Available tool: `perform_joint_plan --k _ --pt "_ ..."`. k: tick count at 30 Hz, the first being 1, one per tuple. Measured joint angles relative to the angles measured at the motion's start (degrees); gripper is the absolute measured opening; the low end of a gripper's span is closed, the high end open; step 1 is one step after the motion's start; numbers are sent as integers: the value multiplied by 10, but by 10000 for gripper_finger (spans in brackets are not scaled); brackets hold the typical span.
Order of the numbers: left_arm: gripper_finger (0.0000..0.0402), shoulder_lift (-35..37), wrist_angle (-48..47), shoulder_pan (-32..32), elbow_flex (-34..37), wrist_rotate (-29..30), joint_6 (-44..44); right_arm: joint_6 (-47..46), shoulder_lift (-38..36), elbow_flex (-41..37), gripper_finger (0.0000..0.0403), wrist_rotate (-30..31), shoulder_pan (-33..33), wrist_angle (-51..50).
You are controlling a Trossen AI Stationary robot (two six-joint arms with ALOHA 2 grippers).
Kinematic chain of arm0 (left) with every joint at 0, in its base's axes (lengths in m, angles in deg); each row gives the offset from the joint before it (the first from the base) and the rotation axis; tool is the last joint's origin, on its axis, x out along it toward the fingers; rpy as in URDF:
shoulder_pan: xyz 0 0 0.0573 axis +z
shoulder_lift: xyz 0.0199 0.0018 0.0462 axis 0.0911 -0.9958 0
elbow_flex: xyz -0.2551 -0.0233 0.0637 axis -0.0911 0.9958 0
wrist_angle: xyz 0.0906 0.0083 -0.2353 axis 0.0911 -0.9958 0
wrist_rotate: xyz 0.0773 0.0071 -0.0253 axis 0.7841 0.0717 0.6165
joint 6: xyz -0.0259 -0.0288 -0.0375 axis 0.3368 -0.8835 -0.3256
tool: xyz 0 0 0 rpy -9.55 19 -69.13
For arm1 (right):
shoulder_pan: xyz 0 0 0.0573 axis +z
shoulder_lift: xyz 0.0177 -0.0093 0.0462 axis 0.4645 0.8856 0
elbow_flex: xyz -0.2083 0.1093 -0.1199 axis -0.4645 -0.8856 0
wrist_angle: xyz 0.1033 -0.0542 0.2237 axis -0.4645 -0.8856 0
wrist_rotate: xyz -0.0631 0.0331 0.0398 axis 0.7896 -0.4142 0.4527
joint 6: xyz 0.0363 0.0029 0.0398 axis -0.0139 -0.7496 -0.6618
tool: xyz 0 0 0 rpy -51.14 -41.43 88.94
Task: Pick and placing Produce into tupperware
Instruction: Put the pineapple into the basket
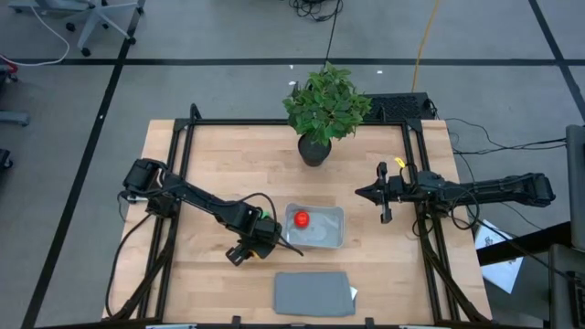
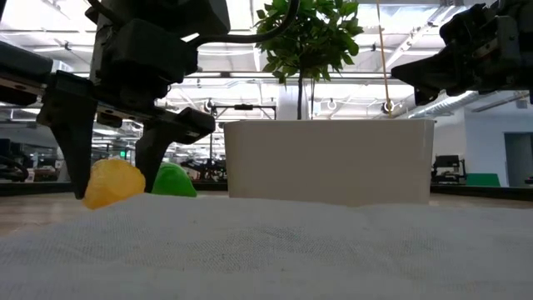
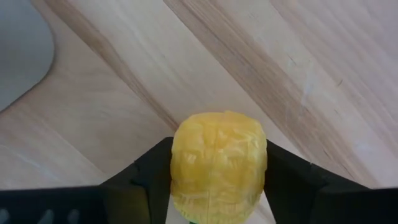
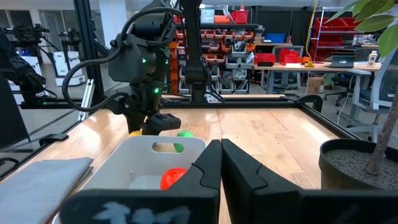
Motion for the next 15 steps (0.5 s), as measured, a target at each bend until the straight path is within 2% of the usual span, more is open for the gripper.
perform_joint_plan --k 11,15 --pt "210 0 1 0 0 1 -1 0 0 0 0 0 0 0" --pt "211 14 -3 0 0 19 -4 0 0 0 0 0 0 0"
